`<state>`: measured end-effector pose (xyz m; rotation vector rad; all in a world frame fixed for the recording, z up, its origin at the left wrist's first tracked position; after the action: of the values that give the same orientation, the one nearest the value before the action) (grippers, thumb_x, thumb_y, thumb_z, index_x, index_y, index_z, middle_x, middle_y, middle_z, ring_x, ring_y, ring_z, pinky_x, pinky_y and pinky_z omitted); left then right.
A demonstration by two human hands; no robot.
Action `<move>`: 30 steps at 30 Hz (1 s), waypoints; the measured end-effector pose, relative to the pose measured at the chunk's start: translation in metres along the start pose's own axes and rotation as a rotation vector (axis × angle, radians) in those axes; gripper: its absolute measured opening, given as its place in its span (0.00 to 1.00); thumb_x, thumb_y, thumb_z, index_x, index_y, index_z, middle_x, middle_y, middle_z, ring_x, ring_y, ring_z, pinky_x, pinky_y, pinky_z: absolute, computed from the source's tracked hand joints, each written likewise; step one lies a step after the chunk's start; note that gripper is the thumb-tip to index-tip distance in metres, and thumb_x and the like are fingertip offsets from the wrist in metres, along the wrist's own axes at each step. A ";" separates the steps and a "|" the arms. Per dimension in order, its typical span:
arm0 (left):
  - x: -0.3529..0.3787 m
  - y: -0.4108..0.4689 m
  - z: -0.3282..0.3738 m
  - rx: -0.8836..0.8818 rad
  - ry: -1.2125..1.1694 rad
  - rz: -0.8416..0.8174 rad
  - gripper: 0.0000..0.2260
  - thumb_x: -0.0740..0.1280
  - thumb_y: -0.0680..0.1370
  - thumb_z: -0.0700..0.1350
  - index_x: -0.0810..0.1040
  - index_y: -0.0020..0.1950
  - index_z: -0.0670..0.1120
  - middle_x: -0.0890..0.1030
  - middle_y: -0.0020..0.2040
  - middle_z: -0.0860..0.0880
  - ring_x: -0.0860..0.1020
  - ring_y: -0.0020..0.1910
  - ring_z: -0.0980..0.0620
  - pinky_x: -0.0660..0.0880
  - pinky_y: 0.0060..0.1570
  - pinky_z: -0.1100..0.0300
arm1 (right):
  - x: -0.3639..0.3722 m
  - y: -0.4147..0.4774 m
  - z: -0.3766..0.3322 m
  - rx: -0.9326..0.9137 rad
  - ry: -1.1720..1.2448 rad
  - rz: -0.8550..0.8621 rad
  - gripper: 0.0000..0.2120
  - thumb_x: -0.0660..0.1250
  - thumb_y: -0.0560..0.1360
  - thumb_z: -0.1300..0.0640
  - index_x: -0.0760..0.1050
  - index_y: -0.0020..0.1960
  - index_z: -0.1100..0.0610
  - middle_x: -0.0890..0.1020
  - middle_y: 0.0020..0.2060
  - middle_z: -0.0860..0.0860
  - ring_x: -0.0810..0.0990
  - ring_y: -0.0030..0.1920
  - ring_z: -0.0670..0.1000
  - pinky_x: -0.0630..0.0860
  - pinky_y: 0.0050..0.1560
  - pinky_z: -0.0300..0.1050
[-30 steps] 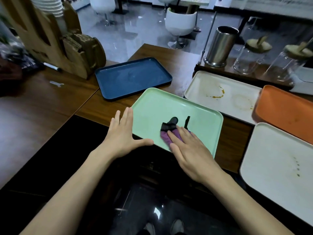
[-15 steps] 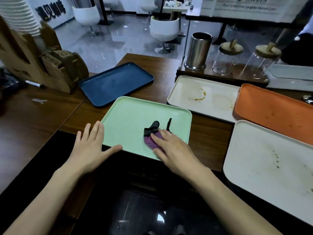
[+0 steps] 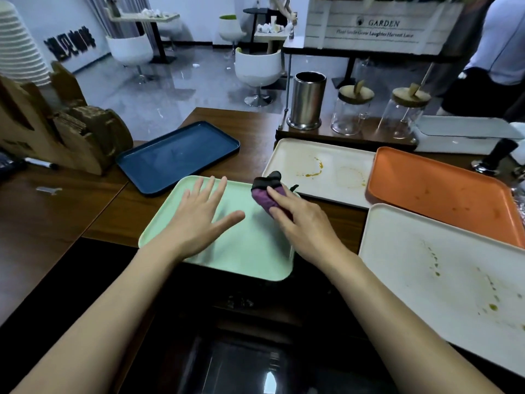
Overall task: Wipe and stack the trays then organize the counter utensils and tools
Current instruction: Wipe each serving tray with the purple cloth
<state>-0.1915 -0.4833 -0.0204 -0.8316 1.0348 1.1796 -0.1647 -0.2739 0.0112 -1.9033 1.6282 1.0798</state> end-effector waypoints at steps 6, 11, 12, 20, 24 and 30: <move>0.010 0.067 0.052 0.050 0.024 -0.031 0.39 0.52 0.78 0.70 0.48 0.84 0.53 0.49 0.84 0.47 0.42 0.83 0.47 0.42 0.79 0.46 | -0.062 0.018 0.070 0.088 -0.064 0.072 0.21 0.61 0.83 0.50 0.68 0.76 0.45 0.63 0.78 0.47 0.65 0.76 0.52 0.65 0.70 0.47; 0.023 0.116 0.070 0.041 0.040 -0.037 0.27 0.56 0.86 0.55 0.56 0.83 0.48 0.55 0.83 0.46 0.47 0.83 0.45 0.47 0.79 0.45 | -0.073 0.048 0.119 0.150 -0.159 -0.009 0.22 0.60 0.83 0.49 0.67 0.77 0.46 0.63 0.78 0.51 0.67 0.75 0.57 0.65 0.70 0.48; 0.026 0.125 0.072 0.034 0.044 -0.051 0.26 0.55 0.86 0.54 0.56 0.83 0.47 0.55 0.83 0.47 0.48 0.83 0.45 0.47 0.79 0.46 | -0.069 0.053 0.126 0.157 -0.168 -0.036 0.22 0.59 0.83 0.49 0.66 0.77 0.46 0.63 0.78 0.51 0.67 0.75 0.57 0.65 0.71 0.49; 0.049 0.157 0.053 0.116 0.082 -0.161 0.10 0.57 0.85 0.46 0.75 0.63 0.50 0.68 0.77 0.55 0.58 0.81 0.42 0.57 0.75 0.38 | -0.048 0.081 0.142 0.159 -0.211 -0.108 0.23 0.57 0.84 0.49 0.63 0.79 0.47 0.61 0.79 0.50 0.65 0.76 0.56 0.65 0.70 0.50; 0.045 0.156 0.044 0.149 0.105 -0.114 0.17 0.57 0.85 0.50 0.76 0.73 0.53 0.64 0.80 0.56 0.59 0.81 0.46 0.55 0.77 0.42 | -0.051 0.082 0.154 0.228 -0.223 -0.081 0.23 0.57 0.84 0.49 0.64 0.79 0.48 0.61 0.79 0.52 0.65 0.76 0.56 0.64 0.70 0.49; 0.036 0.149 0.030 0.248 0.139 -0.035 0.23 0.53 0.80 0.56 0.82 0.66 0.56 0.70 0.76 0.57 0.66 0.78 0.45 0.59 0.76 0.45 | -0.062 0.068 0.163 0.318 -0.247 0.010 0.22 0.59 0.84 0.49 0.66 0.78 0.47 0.63 0.78 0.51 0.67 0.75 0.56 0.66 0.67 0.47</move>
<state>-0.3296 -0.4132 -0.0440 -0.7397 1.2472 0.9505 -0.2783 -0.1310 -0.0297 -1.4974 1.5628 0.9516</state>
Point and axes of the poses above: each hand's wrist, its own y-axis towards the middle knuckle, its own x-axis out of the palm, z = x × y, the point moved 7 cm from there along y, towards the middle knuckle
